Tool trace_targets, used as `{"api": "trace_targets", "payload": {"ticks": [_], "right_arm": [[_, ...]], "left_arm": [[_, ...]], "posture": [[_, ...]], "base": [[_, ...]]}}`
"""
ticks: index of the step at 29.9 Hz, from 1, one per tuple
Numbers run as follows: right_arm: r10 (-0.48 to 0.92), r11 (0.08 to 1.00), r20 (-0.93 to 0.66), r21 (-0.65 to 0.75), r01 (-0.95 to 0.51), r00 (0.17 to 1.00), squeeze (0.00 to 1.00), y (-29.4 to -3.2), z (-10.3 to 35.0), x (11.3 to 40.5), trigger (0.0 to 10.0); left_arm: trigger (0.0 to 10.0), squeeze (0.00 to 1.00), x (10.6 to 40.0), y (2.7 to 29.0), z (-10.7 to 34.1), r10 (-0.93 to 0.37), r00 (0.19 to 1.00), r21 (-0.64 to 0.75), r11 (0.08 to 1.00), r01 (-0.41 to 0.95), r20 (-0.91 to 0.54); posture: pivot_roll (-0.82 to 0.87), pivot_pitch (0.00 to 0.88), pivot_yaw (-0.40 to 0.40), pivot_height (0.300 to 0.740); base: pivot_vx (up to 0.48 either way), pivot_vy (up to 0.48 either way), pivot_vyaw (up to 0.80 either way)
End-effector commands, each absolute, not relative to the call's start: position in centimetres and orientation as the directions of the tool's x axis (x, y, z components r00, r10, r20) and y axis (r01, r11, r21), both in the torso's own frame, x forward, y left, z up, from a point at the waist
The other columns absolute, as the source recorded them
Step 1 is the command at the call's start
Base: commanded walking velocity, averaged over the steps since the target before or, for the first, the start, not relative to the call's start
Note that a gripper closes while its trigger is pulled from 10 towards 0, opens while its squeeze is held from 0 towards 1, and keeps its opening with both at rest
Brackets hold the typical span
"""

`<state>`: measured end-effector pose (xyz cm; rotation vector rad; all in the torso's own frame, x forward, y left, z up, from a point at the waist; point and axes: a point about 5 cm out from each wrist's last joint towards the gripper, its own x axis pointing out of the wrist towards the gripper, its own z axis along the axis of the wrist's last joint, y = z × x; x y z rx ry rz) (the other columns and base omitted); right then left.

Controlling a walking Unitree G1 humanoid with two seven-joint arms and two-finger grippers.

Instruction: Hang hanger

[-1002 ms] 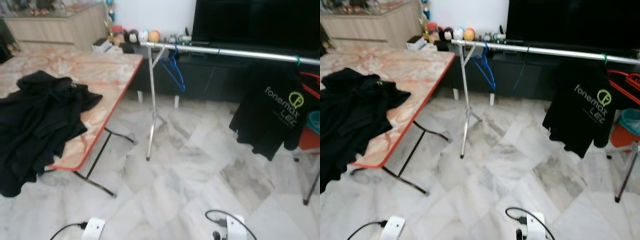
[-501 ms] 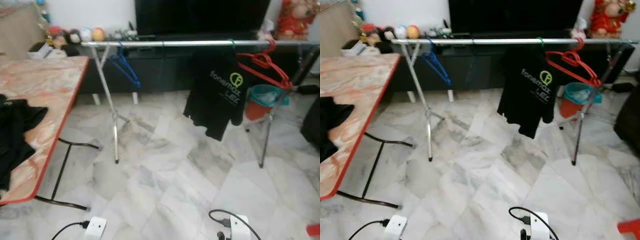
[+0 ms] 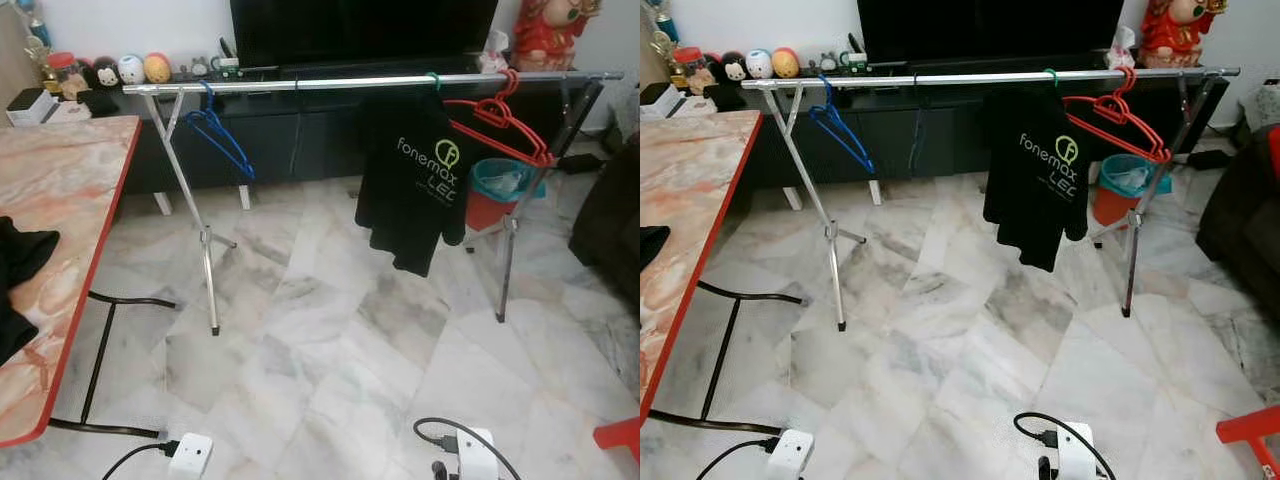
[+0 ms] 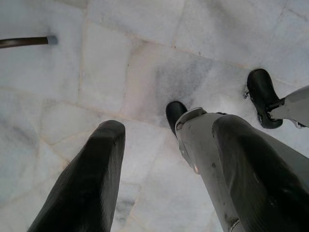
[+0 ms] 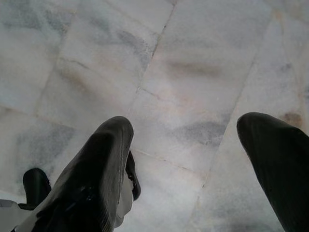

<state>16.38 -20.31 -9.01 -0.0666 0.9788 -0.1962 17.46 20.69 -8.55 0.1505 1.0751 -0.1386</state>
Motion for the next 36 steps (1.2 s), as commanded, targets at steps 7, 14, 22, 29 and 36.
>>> {"api": "trace_targets", "payload": {"ticks": [7, 14, 22, 29, 36], "right_arm": [[-0.192, 0.981, -0.824, -0.142, 0.134, 0.533, 0.0, -20.14, -9.12, 16.21, 10.0], [-0.192, 0.981, -0.825, -0.142, 0.134, 0.531, 0.0, -20.21, -9.13, 16.18, 10.0], [-0.193, 0.981, -0.826, -0.144, 0.133, 0.529, 0.0, -20.26, -9.18, 16.04, 10.0], [-0.193, 0.981, -0.827, -0.143, 0.134, 0.529, 0.0, -20.23, -9.2, 16.0, 10.0], [-0.192, 0.981, -0.825, -0.141, 0.135, 0.532, 0.0, -20.15, -9.16, 16.1, 10.0]], "left_arm": [[10.0, 0.0, 17.2, 21.08, -8.61, -0.023, 0.462, 0.074, 0.979, 0.192, -0.887], [10.0, 0.0, 17.35, 21.02, -8.54, -0.026, 0.468, 0.087, 0.972, 0.219, -0.884], [10.0, 0.0, 17.28, 21.05, -8.58, -0.015, 0.466, 0.09, 0.975, 0.202, -0.885], [10.0, 0.0, 17.31, 21.11, -8.56, -0.013, 0.466, 0.092, 0.975, 0.203, -0.885], [10.0, 0.0, 17.29, 21.13, -8.56, -0.014, 0.465, 0.091, 0.975, 0.202, -0.885]], "posture": [[-0.02, 0.0, 0.035, 0.74], [-0.02, 0.0, 0.032, 0.74], [-0.02, 0.0, 0.03, 0.74], [-0.02, 0.0, 0.032, 0.74], [-0.02, 0.0, 0.033, 0.74]], "base": [[0.0, 0.0, -0.73], [0.0, -0.206, -0.73], [0.0, 0.0, -0.72], [0.0, 0.0, -0.71], [0.0, 0.0, -0.71]]}}
